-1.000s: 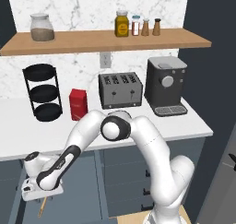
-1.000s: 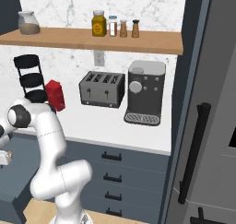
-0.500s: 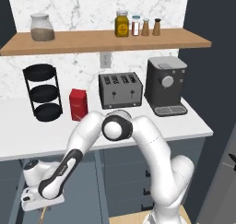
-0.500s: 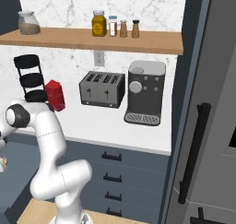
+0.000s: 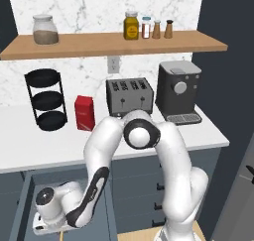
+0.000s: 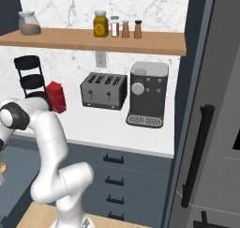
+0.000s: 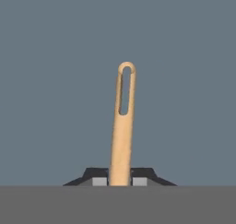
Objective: Pick the wooden spoon from the drawer and place it on the counter.
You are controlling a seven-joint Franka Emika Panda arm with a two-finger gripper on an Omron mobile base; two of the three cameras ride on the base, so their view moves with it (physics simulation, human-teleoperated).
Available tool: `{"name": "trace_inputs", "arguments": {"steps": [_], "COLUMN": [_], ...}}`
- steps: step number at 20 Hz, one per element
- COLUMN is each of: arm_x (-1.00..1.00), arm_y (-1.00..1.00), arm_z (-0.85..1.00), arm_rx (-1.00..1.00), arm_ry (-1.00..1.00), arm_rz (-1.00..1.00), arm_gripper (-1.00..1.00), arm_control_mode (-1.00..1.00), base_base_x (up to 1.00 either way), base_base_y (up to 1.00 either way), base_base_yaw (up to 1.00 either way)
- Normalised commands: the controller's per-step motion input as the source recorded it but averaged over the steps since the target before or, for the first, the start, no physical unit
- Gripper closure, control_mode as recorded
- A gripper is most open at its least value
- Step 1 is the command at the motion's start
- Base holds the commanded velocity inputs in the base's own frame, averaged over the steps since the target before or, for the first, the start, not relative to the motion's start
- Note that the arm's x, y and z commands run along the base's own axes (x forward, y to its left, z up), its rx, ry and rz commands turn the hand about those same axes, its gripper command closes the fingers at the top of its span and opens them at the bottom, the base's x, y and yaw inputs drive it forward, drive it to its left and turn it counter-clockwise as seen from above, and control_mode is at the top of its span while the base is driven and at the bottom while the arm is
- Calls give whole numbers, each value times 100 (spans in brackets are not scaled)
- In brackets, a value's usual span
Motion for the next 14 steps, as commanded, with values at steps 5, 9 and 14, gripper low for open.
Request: {"name": "trace_inputs", "arguments": {"steps": [5, 9, 14], "arm_x": [7, 25, 49], "arm_y": [-8, -6, 0], "arm_z": [100, 100, 100], "arm_rx": [10, 8, 2], "arm_ry": [-39, -30, -20], "arm_rz": [-20, -21, -18], "arm_gripper": [100, 100, 100], "arm_control_mode": [-100, -100, -100], "base_base_x": [0, 0, 0], "base_base_y": [0, 0, 0], "base_base_yaw": [0, 0, 0]}}
